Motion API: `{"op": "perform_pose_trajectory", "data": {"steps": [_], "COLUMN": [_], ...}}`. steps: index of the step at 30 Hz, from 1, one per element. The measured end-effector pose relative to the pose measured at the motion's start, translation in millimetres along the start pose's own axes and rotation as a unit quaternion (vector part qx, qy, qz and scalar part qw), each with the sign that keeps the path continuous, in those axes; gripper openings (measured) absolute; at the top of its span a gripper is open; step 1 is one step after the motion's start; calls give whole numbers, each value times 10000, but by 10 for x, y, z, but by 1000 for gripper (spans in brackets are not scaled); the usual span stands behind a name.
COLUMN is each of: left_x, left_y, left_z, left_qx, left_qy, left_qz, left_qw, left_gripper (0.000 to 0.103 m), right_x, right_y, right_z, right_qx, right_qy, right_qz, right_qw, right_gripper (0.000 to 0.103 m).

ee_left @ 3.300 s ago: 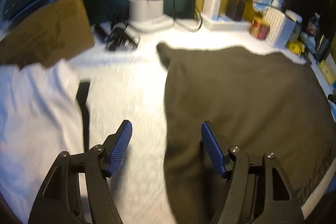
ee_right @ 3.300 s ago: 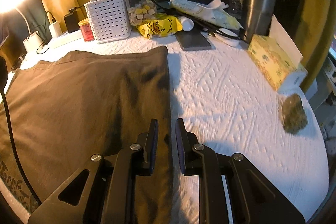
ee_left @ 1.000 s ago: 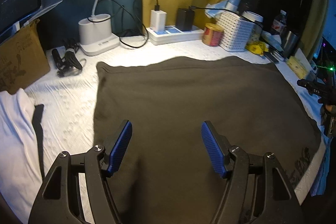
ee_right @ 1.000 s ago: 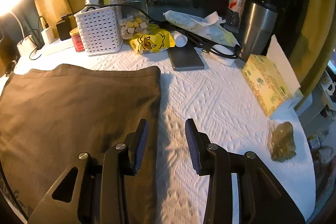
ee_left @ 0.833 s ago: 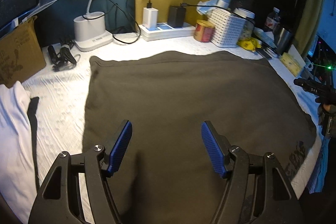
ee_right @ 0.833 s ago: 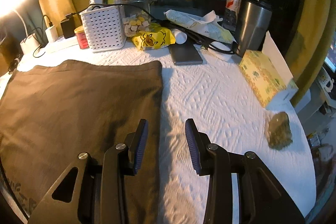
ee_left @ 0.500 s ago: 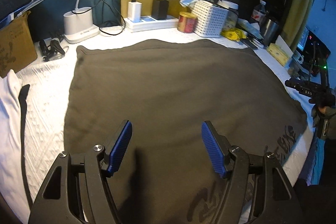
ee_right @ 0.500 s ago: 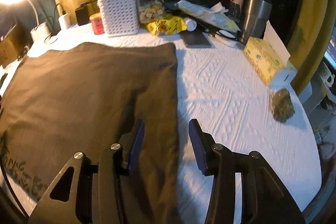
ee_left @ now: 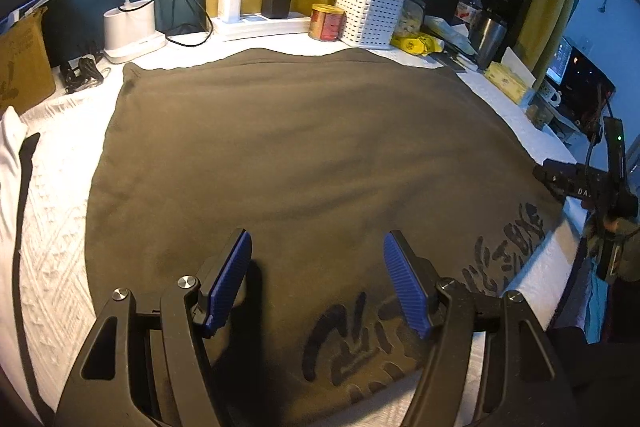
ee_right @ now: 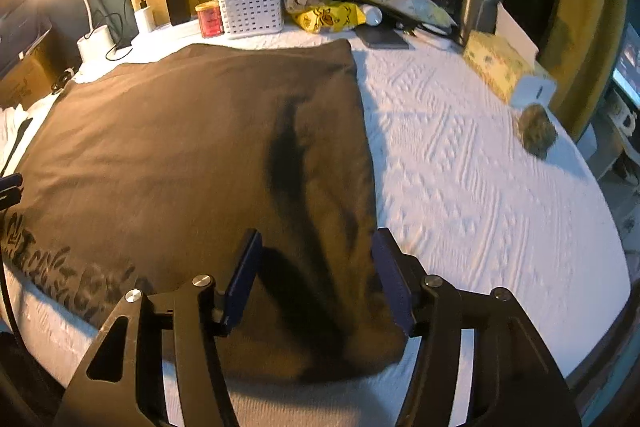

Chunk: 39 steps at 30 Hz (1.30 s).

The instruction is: Fold small clothes

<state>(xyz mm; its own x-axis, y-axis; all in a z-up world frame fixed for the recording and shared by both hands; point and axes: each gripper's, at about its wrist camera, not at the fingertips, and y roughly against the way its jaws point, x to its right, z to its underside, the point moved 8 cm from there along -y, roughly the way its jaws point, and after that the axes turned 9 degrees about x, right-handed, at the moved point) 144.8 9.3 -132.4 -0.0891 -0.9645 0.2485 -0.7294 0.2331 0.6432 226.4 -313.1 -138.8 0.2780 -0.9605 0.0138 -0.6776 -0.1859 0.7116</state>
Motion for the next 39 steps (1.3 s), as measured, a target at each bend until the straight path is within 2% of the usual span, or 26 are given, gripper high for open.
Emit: {"op": "perform_pose_trajectory", "data": {"steps": [7,10,14,20,24,29,31,32,33,39], "left_x": [167,210,281,390,385,267,214,191,169,43], "left_y": [82,109,162,189,177,202,201,198,197,139], "left_z": [60,75,32,-47,-98,-203,-232,-238,-240,-232], "left_qx": [72,144,268,365,366,435,448,447,443,371], "left_qy": [-65,-10,59,-86,-119,-100,-72,-61,-49,71], "left_qz": [84,65,177,231,163,-14,-67,-86,-99,-185], "left_qw": [9999,9999,9995,9990,9991,9990,9989,9989,9990,9991], "left_gripper": [69,79,79,79,79,79,79,79,79,79], "right_x": [2,-16,-37,32,63,-37,-83,-109,-124,-175], "right_y": [193,262,357,552,606,574,530,506,488,313], "right_z": [183,262,374,606,669,640,599,575,557,395], "right_qx": [36,29,13,-97,-49,-23,4,13,19,155], "right_qy": [-189,-243,-307,-505,-718,-1014,-1079,-1125,-1167,-1387], "right_qz": [18,4,21,87,80,-179,-253,-313,-362,-373], "right_qw": [9998,9997,9995,9986,9974,9947,9938,9932,9925,9895], "right_gripper": [61,61,61,61,61,61,68,76,80,85]}}
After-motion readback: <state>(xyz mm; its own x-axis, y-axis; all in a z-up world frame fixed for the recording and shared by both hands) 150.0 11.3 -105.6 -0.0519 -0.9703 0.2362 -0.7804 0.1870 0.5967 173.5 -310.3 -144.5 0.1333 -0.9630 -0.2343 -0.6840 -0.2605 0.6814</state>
